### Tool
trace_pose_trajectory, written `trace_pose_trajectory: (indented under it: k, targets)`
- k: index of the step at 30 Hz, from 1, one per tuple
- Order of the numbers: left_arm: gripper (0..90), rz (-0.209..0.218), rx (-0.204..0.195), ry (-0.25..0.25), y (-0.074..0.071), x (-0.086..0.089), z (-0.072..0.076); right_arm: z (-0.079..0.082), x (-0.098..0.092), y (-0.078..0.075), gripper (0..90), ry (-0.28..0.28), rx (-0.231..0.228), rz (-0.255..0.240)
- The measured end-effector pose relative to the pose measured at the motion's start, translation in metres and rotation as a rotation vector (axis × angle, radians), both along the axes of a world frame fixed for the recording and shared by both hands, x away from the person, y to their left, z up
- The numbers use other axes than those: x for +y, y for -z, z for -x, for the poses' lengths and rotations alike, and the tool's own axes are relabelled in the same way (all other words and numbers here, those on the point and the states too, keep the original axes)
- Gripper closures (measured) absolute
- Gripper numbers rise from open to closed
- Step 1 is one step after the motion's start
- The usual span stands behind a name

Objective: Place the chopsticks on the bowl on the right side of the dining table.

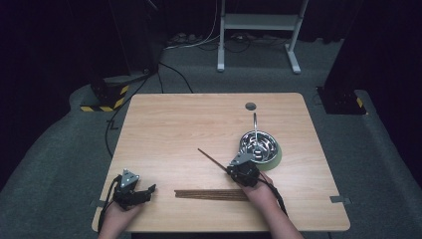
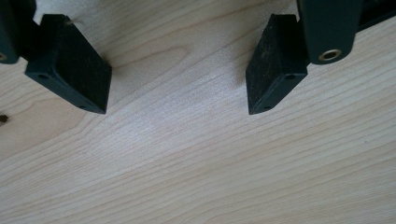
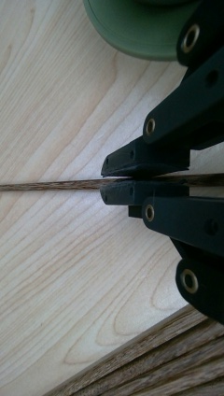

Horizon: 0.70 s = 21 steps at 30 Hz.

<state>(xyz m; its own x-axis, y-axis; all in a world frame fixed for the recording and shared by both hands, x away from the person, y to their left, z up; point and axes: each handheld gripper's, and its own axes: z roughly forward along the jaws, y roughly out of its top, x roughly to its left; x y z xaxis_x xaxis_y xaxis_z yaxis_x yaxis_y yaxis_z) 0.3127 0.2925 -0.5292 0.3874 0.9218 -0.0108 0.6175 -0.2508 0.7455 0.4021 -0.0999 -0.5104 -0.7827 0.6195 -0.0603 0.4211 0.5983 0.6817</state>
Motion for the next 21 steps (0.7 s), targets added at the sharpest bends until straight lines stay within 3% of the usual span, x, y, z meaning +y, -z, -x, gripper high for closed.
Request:
trace_pose_trajectory:
  k: [21]
  targets:
    - [22.5,0.003,0.001,-0.003,0.0,0.0,0.0,0.006,-0.021,-0.031,84.5,0.024,-0.079,-0.01]
